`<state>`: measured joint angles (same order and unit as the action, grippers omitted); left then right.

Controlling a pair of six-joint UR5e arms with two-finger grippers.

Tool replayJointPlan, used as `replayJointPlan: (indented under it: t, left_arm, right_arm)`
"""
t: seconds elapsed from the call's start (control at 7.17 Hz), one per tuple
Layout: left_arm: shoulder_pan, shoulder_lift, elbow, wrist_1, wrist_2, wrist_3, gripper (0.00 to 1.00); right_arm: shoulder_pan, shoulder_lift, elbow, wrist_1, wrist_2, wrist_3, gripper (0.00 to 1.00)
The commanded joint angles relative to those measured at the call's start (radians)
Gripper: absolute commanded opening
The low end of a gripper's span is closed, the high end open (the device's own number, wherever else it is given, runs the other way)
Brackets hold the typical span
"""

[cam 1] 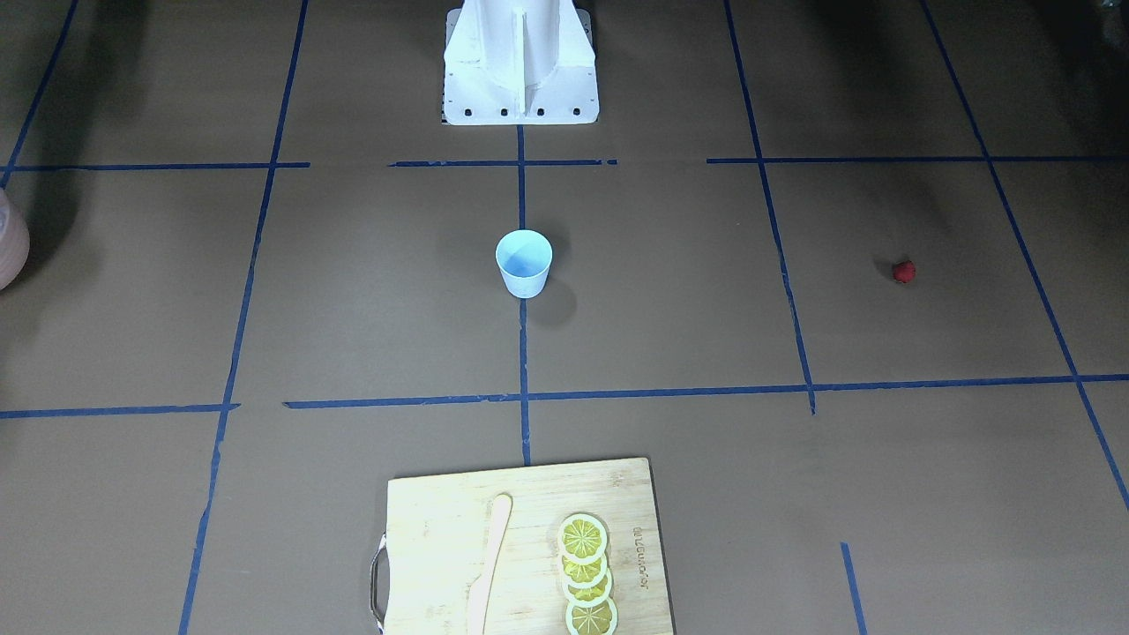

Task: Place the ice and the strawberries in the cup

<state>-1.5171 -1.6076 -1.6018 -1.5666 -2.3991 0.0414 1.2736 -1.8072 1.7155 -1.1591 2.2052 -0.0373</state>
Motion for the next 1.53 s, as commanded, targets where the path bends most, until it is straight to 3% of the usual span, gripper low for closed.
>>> replayJointPlan:
  t: [0.0,0.28,0.56,0.84,1.12,1.4]
  left_arm:
    - [0.000,0.000,0.000,0.000,-0.002,0.000,1.00]
    - [0.000,0.000,0.003,0.000,-0.002,0.002,1.00]
    - [0.000,0.000,0.006,0.000,-0.002,0.002,1.00]
    - [0.000,0.000,0.003,0.000,-0.002,0.002,1.00]
    - [0.000,0.000,0.009,-0.001,-0.069,0.003,1.00]
    - [0.000,0.000,0.013,-0.001,-0.071,0.003,1.00]
  right_arm:
    - [-0.003,-0.003,-0.019,-0.002,0.001,-0.056,0.82]
    - [-0.004,-0.001,-0.027,-0.001,0.013,-0.064,0.81]
    - [-0.014,0.000,-0.028,-0.001,0.011,-0.064,0.71]
    - [-0.019,0.000,-0.030,-0.004,0.011,-0.064,0.69]
    - [-0.023,0.002,-0.037,-0.004,0.011,-0.065,0.67]
    - [-0.023,0.002,-0.037,-0.004,0.010,-0.065,0.62]
